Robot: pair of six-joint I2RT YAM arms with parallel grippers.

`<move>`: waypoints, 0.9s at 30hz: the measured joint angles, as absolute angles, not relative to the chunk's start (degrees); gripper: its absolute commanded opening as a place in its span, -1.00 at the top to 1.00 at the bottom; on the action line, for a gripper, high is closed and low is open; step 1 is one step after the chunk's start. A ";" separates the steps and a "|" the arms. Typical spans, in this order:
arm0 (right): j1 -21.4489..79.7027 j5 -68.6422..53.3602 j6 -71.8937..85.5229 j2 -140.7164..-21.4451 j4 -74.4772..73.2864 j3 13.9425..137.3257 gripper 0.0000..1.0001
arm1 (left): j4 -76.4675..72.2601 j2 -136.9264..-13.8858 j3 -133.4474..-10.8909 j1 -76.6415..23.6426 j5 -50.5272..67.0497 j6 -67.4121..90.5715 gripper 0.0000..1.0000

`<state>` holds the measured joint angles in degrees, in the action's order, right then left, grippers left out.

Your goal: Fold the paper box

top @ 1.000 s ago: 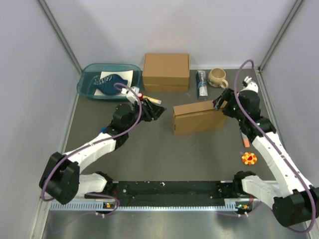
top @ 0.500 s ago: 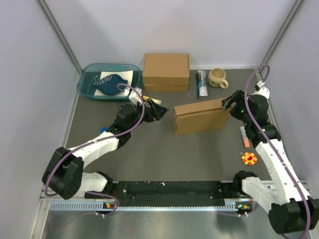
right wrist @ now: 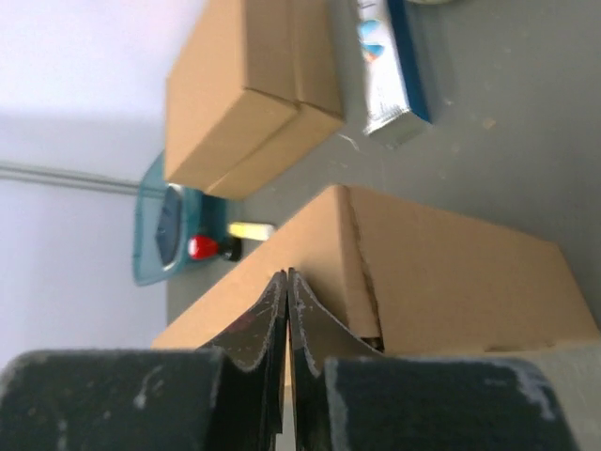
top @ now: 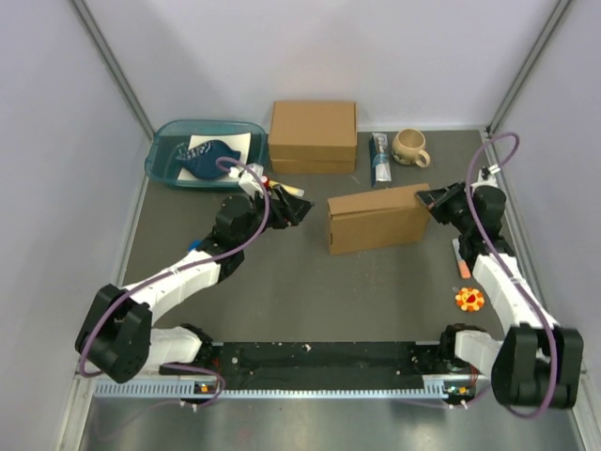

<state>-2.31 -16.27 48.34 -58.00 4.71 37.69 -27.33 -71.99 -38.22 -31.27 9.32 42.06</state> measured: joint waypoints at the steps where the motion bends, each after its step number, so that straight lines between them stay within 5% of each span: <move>1: -3.05 -17.61 50.09 -60.84 5.78 36.27 1.00 | -27.33 -71.85 -38.13 -31.27 9.43 42.06 -0.54; 11: -4.40 -22.09 54.15 -56.07 11.57 31.42 0.98 | -26.57 -71.09 -38.02 -31.27 9.54 41.67 -0.56; 19: -4.40 -22.41 54.46 -52.56 3.16 41.65 0.47 | -24.93 -70.85 -39.38 -31.27 8.49 40.77 -0.59; 20: -4.38 -22.39 54.19 -52.36 2.87 42.74 0.40 | -24.82 -70.78 -39.64 -31.24 8.32 40.75 -0.58; 23: -4.38 -21.17 52.88 -52.84 -0.60 45.60 -0.23 | -24.67 -70.70 -40.51 -31.22 8.29 40.77 -0.64; 27: -4.36 -16.29 48.56 -54.83 -6.28 47.33 -0.66 | -24.21 -70.46 -41.36 -31.22 8.73 41.06 -0.79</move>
<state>-4.36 -16.29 48.56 -54.83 -6.28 47.33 -24.21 -70.46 -41.36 -31.22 8.73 41.06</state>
